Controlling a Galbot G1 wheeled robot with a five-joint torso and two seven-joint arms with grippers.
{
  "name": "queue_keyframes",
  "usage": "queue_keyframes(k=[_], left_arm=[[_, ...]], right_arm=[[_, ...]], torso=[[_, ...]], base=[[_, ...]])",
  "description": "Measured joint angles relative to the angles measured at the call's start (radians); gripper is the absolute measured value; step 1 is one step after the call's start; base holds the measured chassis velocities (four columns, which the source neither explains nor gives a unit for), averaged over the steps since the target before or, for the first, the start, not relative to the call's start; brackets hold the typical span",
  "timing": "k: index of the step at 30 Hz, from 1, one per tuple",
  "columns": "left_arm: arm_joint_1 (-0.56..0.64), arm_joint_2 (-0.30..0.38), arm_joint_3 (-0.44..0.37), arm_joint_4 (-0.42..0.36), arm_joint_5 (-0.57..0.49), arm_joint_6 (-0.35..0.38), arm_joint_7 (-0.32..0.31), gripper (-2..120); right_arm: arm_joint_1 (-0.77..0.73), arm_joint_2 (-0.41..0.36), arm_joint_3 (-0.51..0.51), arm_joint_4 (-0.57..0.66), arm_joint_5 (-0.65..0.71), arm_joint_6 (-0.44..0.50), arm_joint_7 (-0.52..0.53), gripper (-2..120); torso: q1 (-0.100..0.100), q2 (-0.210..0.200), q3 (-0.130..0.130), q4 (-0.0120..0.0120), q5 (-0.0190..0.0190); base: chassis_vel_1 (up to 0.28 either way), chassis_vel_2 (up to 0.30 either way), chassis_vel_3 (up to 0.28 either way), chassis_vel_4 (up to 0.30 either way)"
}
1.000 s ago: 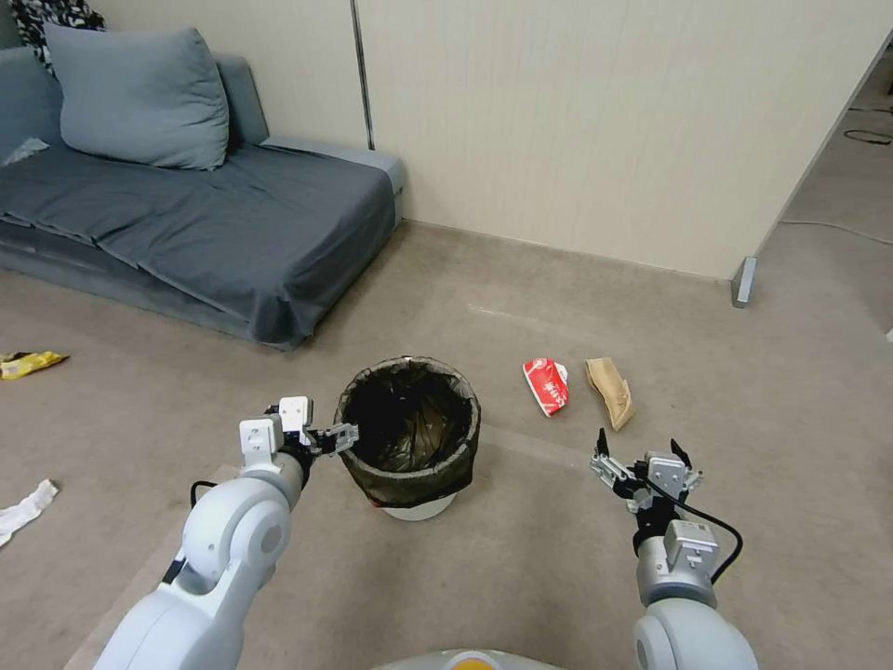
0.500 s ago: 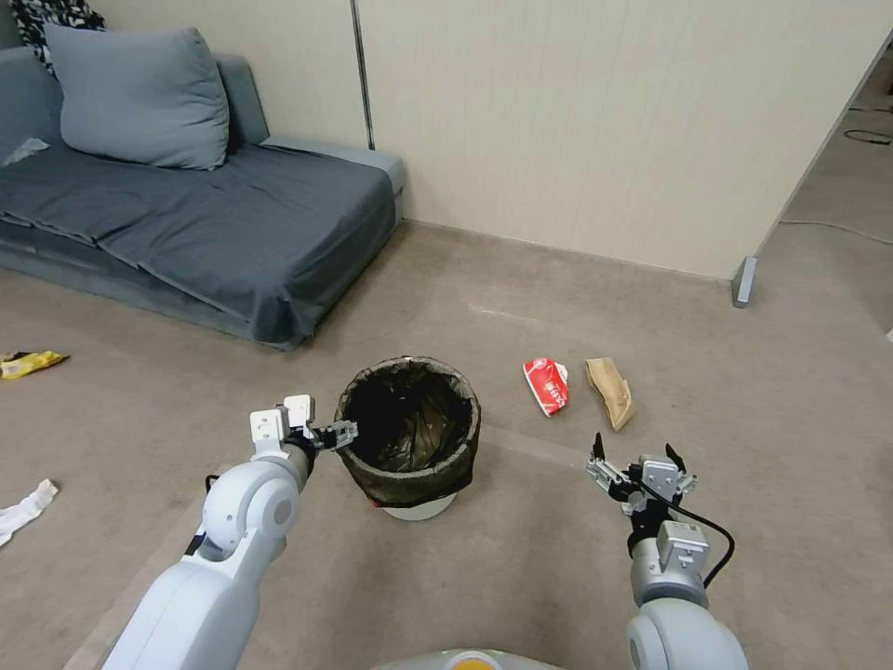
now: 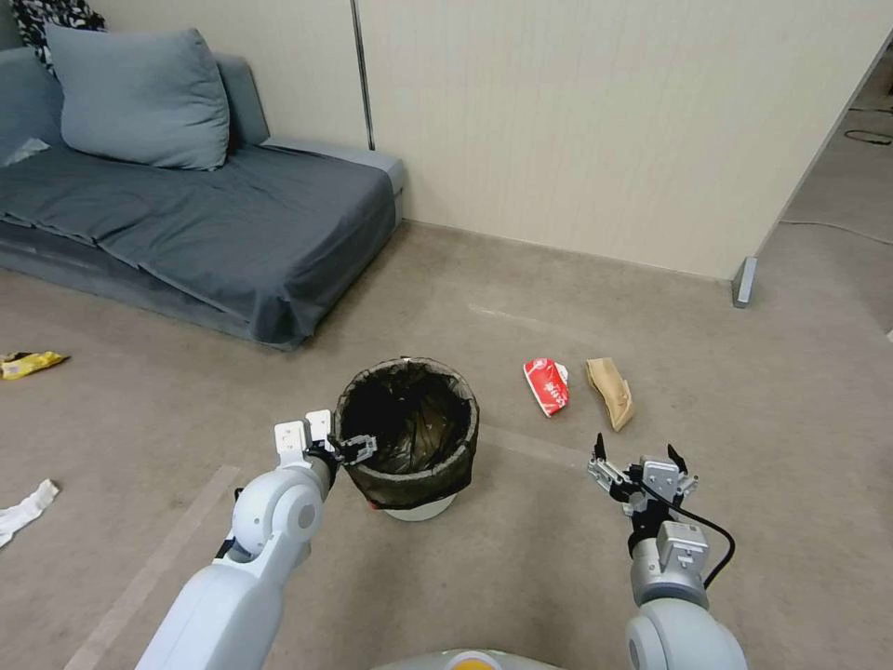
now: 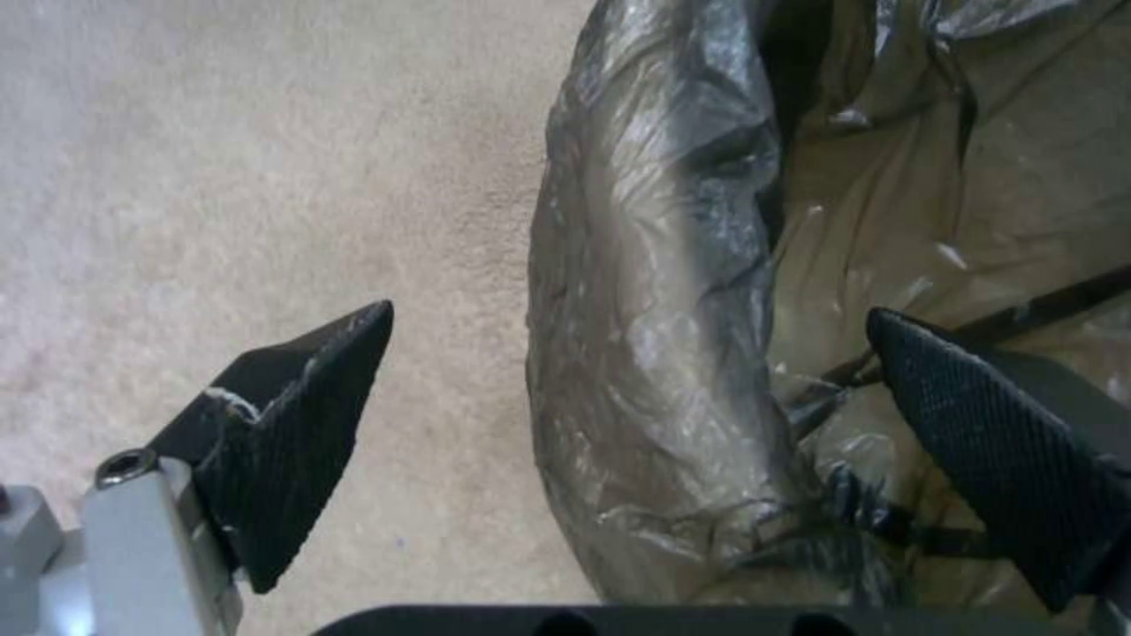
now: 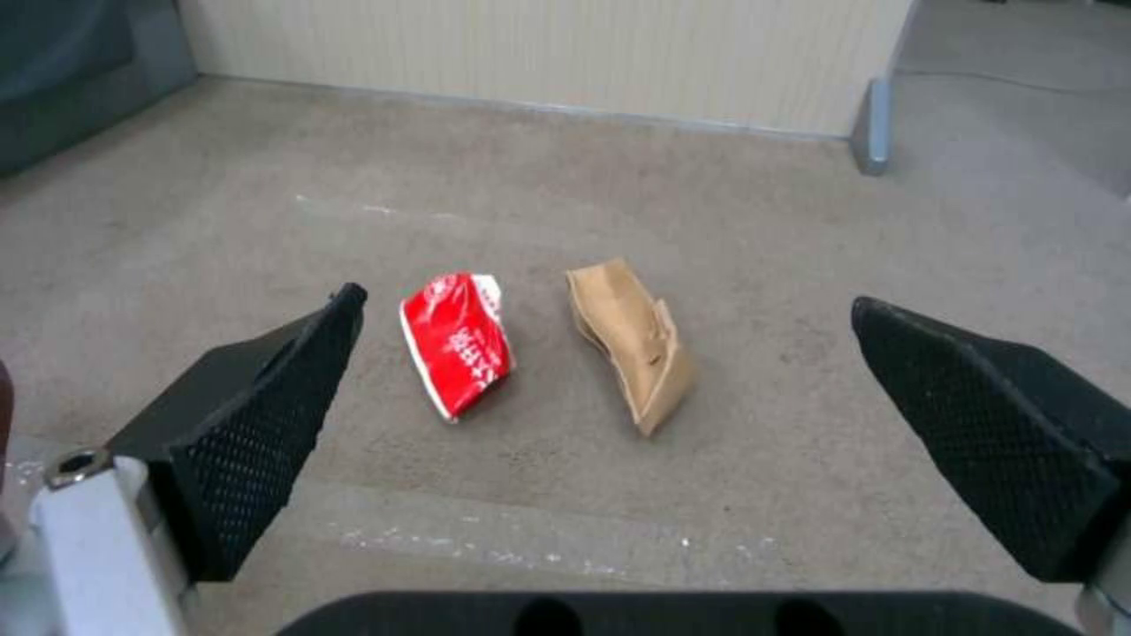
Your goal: Pick up the trash bin, then pick up the garbage from the floor and place it into the trash bin.
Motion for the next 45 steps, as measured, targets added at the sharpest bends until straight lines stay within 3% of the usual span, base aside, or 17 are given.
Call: queue_keyframes(k=[7,13,15,16,20,22,28,30,33,40,45], left_arm=[[-0.002,-0.01,0.006,0.0,-0.04,0.0,-0.024,95],[0.01,-0.006,0.001,-0.018,-0.05,0.001,-0.017,69],[0.011,-0.006,0.0,-0.019,-0.051,0.001,-0.016,68],[0.016,-0.006,-0.001,-0.024,-0.05,0.001,-0.012,59],[0.024,-0.006,-0.003,-0.031,-0.042,0.002,-0.004,49],[0.03,-0.006,-0.006,-0.037,-0.034,0.003,-0.001,35],[0.035,0.0,-0.01,-0.045,-0.03,0.005,0.002,20],[0.035,0.004,-0.012,-0.049,-0.022,0.006,0.006,7],[0.036,0.006,-0.015,-0.055,-0.018,0.006,0.012,1],[0.045,0.018,-0.026,-0.09,0.021,0.006,0.018,1],[0.051,0.047,-0.039,-0.179,0.066,0.006,0.04,1]], right_arm=[[-0.001,-0.001,0.003,-0.003,0.0,0.001,0.006,100],[0.002,0.0,0.004,-0.007,0.001,0.001,0.015,100],[0.002,0.0,0.004,-0.008,0.001,0.001,0.016,100],[0.003,0.002,0.003,-0.009,0.001,0.001,0.017,100],[0.003,0.003,0.002,-0.009,0.0,0.001,0.019,100],[0.002,0.002,0.002,-0.01,0.0,0.001,0.021,100],[0.002,0.002,0.003,-0.01,0.0,0.001,0.022,100],[0.003,0.003,0.002,-0.01,0.0,0.0,0.022,100],[0.004,0.003,0.002,-0.011,-0.001,0.0,0.023,100],[0.005,0.003,0.002,-0.017,-0.002,0.0,0.024,100],[0.009,0.0,0.002,-0.016,-0.003,0.0,0.024,100]], torso=[[0.0,0.0,0.0,-0.0002,-0.0007],[0.0,0.0,0.0,-0.0006,-0.0015],[0.0,0.0,0.0,-0.0005,-0.0016],[0.0,0.0,0.0,-0.0005,-0.0015],[0.0,0.0,0.0,-0.0005,-0.0016],[0.0,0.0,0.0,-0.0006,-0.0016],[0.0,0.0,0.0,-0.0006,-0.0018],[0.0,0.0,0.0,-0.0007,-0.0018],[0.0,0.0,0.0,-0.0009,-0.0018],[0.0,0.0,0.0,-0.0004,-0.0012],[0.0,0.0,0.0,-0.0004,-0.0012]], base=[[0.0,0.0,0.0,0.0],[0.0,0.0,0.0,0.0],[0.0,0.0,0.0,0.0],[0.0,0.0,0.0,0.0],[0.0,0.0,0.0,0.0],[0.0,0.0,0.0,0.0],[0.0,0.0,0.0,0.0],[0.0,0.0,0.0,0.0],[0.0,0.0,0.0,0.0],[0.0,0.0,0.0,0.0],[0.0,0.0,0.0,0.0]])
